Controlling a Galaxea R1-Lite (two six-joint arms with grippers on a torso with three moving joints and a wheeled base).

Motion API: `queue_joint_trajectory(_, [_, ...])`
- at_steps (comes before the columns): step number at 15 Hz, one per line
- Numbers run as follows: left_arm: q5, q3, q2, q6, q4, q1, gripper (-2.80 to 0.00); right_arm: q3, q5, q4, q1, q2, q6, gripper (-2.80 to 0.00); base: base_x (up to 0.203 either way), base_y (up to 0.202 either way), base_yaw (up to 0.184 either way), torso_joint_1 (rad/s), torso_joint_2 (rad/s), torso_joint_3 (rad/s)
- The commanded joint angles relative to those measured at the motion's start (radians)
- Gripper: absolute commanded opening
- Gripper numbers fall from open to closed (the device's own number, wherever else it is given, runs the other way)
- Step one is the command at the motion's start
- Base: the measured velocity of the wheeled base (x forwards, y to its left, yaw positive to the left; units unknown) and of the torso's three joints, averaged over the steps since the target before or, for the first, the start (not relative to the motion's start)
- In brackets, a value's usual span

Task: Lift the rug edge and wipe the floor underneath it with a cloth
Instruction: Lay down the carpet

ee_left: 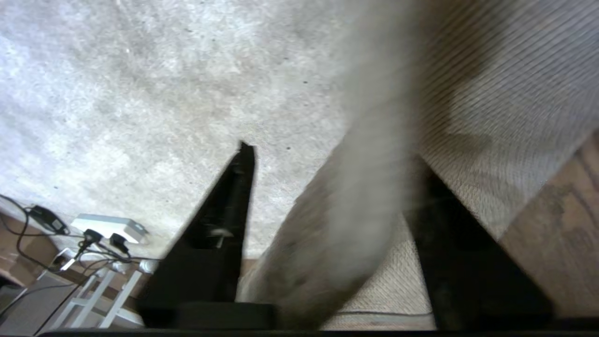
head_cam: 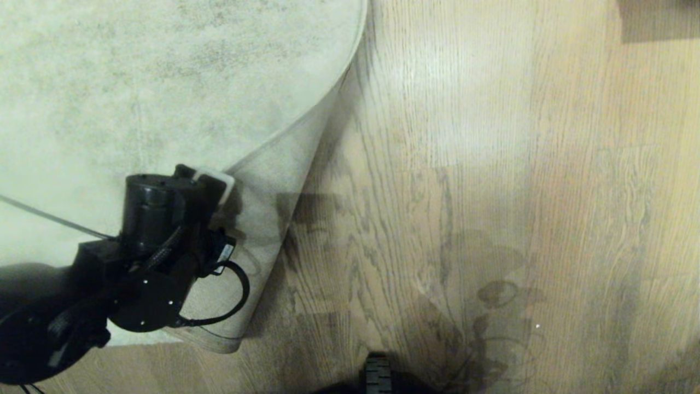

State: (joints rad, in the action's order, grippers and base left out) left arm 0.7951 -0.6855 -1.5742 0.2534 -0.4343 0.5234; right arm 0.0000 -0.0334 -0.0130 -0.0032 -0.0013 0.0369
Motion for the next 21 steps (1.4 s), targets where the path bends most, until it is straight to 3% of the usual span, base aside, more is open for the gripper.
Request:
queue_joint_trajectory(1, [0.004,-0.003,0.017,0.000,-0.004,0.009,0.00,0.000,0.000,-0.001,0.000,0.001,0.000,-2.80,0.000,0.000,0.000,0.000,0.00,0.000])
queue_joint_trajectory(5, [0.004,-0.029,0.039,-0.003,-0.005,0.022,0.00,0.000,0.000,-0.001,0.000,0.001,0.000,-2.80,0.000,0.000,0.000,0.000,0.00,0.000])
queue_joint_trajectory(16, [0.080,-0.089,0.088,-0.173,-0.006,0.173,0.00,0.000,0.000,-0.001,0.000,0.001,0.000,-2.80,0.000,0.000,0.000,0.000,0.00,0.000])
queue_joint_trajectory(21, [0.087,-0.136,0.090,-0.198,-0.006,0.217,0.00,0.000,0.000,-0.001,0.000,0.001,0.000,-2.80,0.000,0.000,0.000,0.000,0.00,0.000])
